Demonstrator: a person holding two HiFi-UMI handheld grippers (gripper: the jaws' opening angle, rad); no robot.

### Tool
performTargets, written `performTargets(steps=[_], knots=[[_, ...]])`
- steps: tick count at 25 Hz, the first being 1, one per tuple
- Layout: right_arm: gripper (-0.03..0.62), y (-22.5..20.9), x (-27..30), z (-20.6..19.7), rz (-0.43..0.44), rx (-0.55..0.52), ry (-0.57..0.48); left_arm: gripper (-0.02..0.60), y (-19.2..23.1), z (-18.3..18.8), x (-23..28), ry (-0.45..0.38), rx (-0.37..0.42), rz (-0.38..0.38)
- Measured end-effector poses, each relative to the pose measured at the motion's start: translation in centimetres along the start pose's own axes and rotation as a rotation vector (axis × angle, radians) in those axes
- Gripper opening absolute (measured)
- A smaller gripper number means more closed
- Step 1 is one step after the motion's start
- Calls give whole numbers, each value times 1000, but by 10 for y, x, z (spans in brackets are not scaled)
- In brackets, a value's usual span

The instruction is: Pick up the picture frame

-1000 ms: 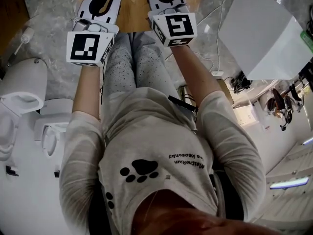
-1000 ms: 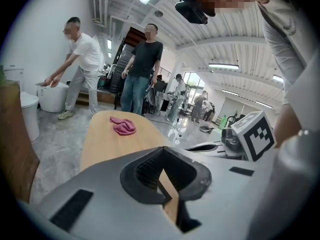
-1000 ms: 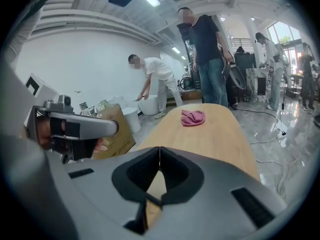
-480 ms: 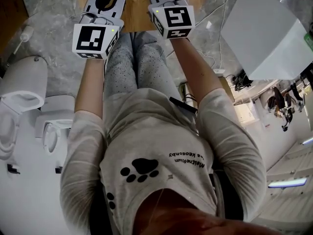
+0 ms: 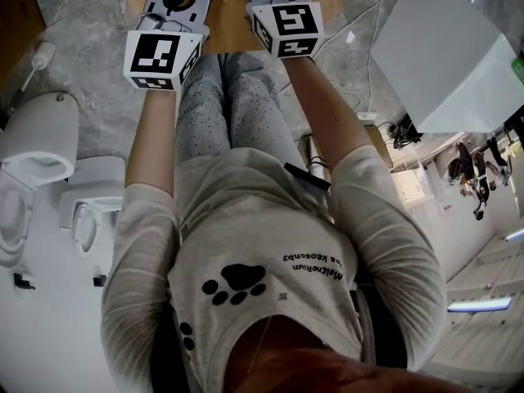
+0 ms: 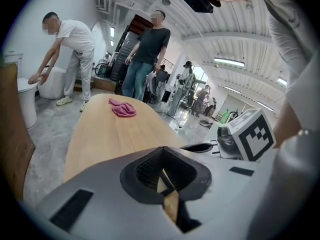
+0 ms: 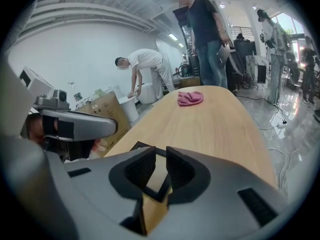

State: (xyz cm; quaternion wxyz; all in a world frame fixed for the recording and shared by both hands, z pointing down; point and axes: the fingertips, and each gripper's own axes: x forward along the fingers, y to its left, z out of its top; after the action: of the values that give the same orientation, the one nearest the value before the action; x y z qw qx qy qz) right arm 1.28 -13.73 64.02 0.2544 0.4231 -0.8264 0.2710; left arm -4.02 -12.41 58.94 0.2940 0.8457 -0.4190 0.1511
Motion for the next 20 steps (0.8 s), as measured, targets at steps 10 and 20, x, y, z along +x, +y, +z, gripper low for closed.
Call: performTargets(steps=[10, 20], knots=[[95, -7, 9, -19, -11, 63, 65, 8, -1, -11, 15, 34, -8, -20], [107, -11, 18, -40, -40, 125, 135, 8, 2, -27, 24, 80, -41, -16]])
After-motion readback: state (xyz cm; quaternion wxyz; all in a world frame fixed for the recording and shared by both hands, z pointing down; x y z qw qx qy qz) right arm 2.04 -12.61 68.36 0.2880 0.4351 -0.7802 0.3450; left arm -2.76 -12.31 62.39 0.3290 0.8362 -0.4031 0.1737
